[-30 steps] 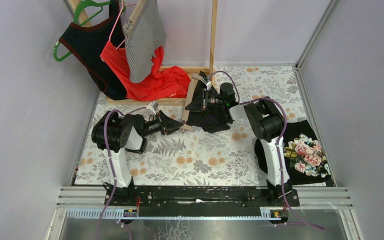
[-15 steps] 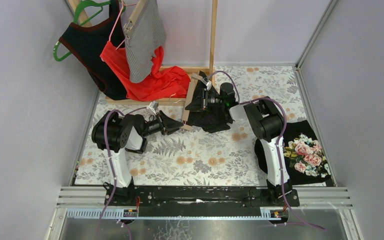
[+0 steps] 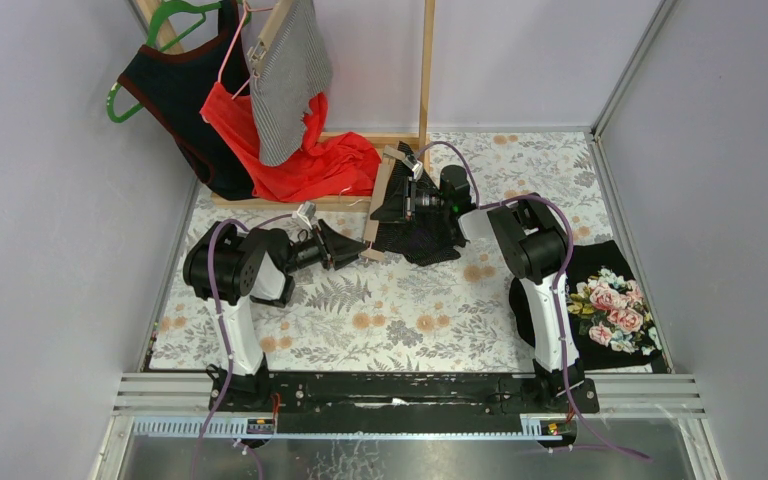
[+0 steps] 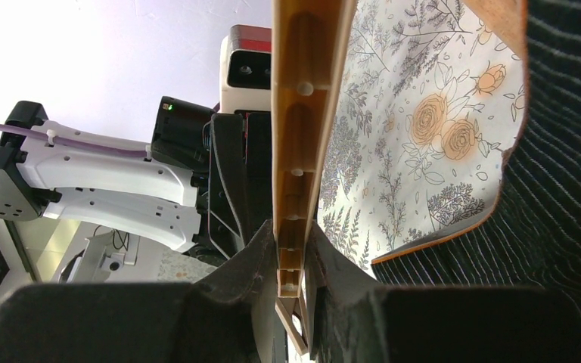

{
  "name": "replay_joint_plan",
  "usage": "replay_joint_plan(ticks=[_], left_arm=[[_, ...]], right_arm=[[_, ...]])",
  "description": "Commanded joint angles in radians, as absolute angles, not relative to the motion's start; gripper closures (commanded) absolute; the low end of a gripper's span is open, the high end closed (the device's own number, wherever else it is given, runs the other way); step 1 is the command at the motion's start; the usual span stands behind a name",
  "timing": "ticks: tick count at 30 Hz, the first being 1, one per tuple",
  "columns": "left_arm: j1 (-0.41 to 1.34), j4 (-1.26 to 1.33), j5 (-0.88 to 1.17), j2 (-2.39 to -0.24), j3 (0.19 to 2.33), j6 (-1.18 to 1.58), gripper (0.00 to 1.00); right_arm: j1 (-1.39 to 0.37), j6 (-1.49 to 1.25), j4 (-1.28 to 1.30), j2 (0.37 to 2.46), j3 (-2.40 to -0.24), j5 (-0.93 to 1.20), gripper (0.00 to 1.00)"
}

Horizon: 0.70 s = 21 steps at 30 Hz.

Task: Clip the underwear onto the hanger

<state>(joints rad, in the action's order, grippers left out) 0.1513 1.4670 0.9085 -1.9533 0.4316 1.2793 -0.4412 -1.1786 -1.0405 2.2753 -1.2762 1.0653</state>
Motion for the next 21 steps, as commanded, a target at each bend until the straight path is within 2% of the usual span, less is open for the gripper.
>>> replay_joint_plan(ticks=[1, 7, 11, 13, 14, 15, 16, 21], left_arm=[[0.165, 1.531, 0.9, -1.963, 0.459, 1.282, 0.58], [0.185, 1.531, 0.899, -1.965, 0.47, 1.285, 0.56], [0.19, 1.531, 0.899, -1.964, 0.468, 1.283, 0.58], [0.189, 1.531, 0.902, -1.962, 0.467, 1.282, 0.69], [0.19, 1.532, 0.903, -1.962, 0.468, 1.282, 0.8], [0.189, 1.533, 0.902, -1.962, 0.469, 1.284, 0.96], [0.19, 1.534, 0.903, -1.963, 0.471, 1.287, 1.0], [0.189, 1.537, 0.899, -1.966, 0.474, 1.296, 1.0]], right_arm=[[-0.441, -1.181, -1.114, 2.272, -1.32, 1.094, 0.89], [-0.441, -1.184, -1.113, 2.277, -1.326, 1.092, 0.89], [-0.44, -1.189, -1.118, 2.28, -1.328, 1.095, 0.89], [-0.441, -1.189, -1.119, 2.282, -1.327, 1.094, 0.89], [-0.441, -1.19, -1.119, 2.283, -1.327, 1.095, 0.89], [-0.442, -1.19, -1.12, 2.284, -1.328, 1.096, 0.89], [-0.441, -1.19, -1.121, 2.284, -1.327, 1.097, 0.89], [-0.441, -1.191, -1.121, 2.282, -1.328, 1.101, 0.9]])
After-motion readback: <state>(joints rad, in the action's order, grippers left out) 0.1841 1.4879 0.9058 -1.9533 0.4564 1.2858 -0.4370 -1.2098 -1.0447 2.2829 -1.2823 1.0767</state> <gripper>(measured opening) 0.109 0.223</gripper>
